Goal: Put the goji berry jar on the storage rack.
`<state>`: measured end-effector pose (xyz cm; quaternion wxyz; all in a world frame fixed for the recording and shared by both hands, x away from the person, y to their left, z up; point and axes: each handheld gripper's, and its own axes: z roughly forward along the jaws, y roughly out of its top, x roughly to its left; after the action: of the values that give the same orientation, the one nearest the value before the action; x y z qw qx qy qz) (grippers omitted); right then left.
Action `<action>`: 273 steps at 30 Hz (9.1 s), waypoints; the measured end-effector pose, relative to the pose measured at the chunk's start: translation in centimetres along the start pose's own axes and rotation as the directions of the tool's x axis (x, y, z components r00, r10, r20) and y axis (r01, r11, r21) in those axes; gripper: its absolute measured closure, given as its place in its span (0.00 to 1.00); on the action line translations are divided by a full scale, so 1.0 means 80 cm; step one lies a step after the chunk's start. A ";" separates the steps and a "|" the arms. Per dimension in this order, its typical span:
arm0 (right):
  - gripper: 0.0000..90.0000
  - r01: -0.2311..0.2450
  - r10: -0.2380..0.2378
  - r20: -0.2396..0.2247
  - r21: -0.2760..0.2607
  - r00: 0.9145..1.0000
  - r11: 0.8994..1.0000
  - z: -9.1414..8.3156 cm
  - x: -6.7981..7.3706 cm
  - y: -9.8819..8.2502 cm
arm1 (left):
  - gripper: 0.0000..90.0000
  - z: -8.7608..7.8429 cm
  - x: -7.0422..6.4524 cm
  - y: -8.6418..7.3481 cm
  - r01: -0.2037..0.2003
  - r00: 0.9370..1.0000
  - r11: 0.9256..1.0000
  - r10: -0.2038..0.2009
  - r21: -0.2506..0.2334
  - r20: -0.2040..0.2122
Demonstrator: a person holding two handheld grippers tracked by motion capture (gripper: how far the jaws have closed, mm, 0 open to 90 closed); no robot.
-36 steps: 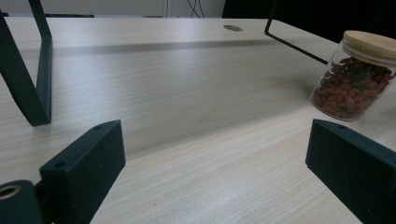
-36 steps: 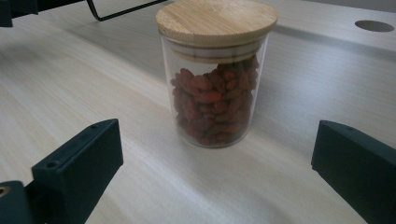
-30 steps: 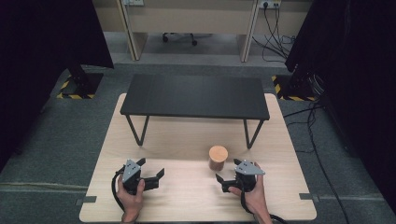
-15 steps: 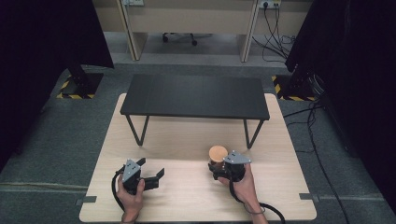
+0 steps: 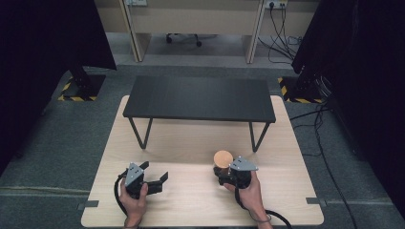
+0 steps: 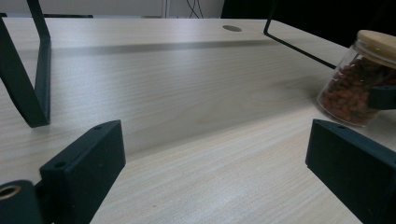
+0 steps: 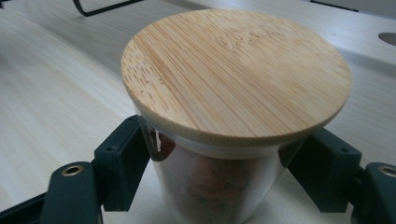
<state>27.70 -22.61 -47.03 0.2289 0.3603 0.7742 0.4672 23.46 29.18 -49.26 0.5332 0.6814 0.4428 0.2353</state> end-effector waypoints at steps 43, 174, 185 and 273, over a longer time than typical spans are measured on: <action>0.29 -0.102 0.137 0.233 -0.156 0.963 0.982 -0.098 0.064 0.097 | 0.05 0.000 -0.001 0.000 -0.001 1.000 1.000 0.001 -0.001 -0.003; 0.01 -0.069 0.125 0.197 -0.272 0.972 0.960 -0.110 0.028 0.107 | 0.05 0.000 0.001 0.001 -0.013 1.000 1.000 0.013 0.008 -0.008; 0.01 -0.066 0.127 0.211 -0.273 0.969 0.960 -0.118 0.034 0.066 | 0.05 0.000 -0.002 0.001 -0.016 1.000 1.000 0.016 0.008 -0.007; 0.04 -0.254 0.258 0.181 -0.045 0.949 0.966 -0.068 0.016 -0.039 | 0.05 0.002 -0.004 0.002 -0.020 1.000 1.000 0.020 0.020 -0.008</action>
<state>22.04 -25.61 -47.35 0.2413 0.4972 0.6914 0.4654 23.47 28.82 -49.08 0.5224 0.6900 0.4403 0.2389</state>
